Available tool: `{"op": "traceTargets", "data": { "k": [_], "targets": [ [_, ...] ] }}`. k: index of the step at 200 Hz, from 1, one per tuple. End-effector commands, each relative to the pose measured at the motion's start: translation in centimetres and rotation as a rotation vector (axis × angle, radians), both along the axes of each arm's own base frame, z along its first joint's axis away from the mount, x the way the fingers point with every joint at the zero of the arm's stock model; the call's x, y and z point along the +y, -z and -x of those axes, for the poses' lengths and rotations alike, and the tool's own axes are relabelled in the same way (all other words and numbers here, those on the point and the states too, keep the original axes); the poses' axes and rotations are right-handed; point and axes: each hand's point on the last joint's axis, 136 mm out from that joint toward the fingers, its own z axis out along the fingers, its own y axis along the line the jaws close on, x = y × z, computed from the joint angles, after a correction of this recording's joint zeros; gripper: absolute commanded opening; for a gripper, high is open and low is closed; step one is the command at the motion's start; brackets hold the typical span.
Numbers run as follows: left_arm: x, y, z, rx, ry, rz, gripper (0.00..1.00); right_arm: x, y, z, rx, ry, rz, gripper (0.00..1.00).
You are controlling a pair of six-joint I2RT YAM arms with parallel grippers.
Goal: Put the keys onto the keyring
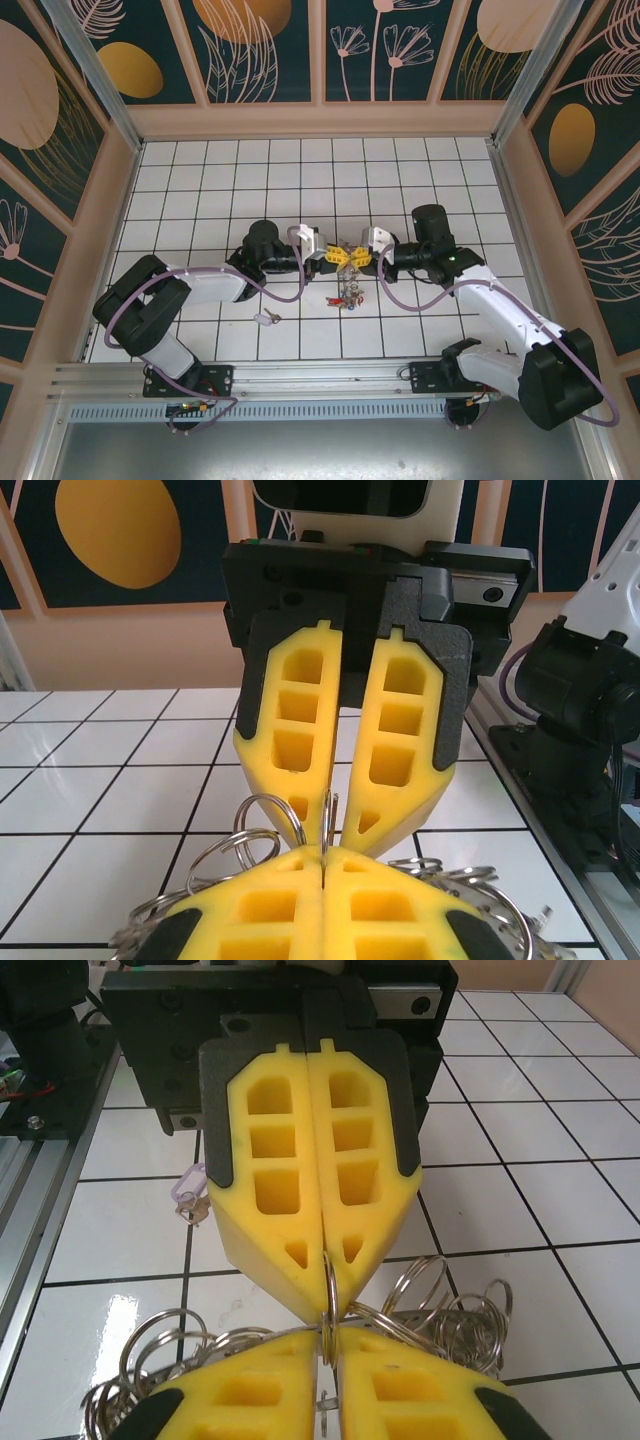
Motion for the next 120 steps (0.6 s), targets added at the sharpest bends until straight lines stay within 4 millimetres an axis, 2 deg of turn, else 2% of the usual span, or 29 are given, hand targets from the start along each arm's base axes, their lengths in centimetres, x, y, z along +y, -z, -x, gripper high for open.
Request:
{"op": "traceTargets", "data": {
  "k": [1, 12, 25, 58, 66, 75, 83, 101, 120],
  "targets": [
    [-0.3, -1.5, 0.2, -0.036, 0.019, 0.056, 0.0, 0.6, -1.2, 0.8, -0.039, -0.059, -0.049, 0.15],
    [-0.3, -1.4, 0.2, -0.034, 0.018, 0.055, 0.0, 0.6, -1.3, 0.8, -0.04, -0.059, -0.05, 0.14],
    [-0.3, -1.4, 0.1, -0.03, 0.018, 0.056, 0.0, 0.6, -1.2, 0.8, -0.039, -0.063, -0.049, 0.0],
    [-0.4, -1.3, -0.3, -0.016, 0.005, 0.038, 0.0, 0.4, -0.9, 0.6, -0.045, -0.042, -0.029, 0.0],
    [-0.6, -1.0, -0.5, -0.011, 0.004, 0.015, 0.09, 0.4, -0.8, 0.5, -0.044, -0.035, -0.017, 0.0],
    [-0.7, -0.7, -0.4, -0.019, 0.014, -0.013, 0.27, 0.2, -0.6, 0.2, -0.045, -0.02, 0.002, 0.0],
    [-0.7, -0.6, -0.3, -0.031, 0.024, -0.035, 0.3, 0.0, -0.4, 0.0, -0.049, -0.009, 0.026, 0.0],
    [-0.6, -0.1, -0.4, -0.063, 0.03, -0.092, 0.3, -0.4, -0.1, -0.4, -0.053, 0.015, 0.082, 0.0],
    [-0.6, 0.7, -0.5, -0.081, 0.038, -0.155, 0.23, -0.7, -0.3, -0.7, -0.061, 0.035, 0.11, 0.0]
  ]
}}
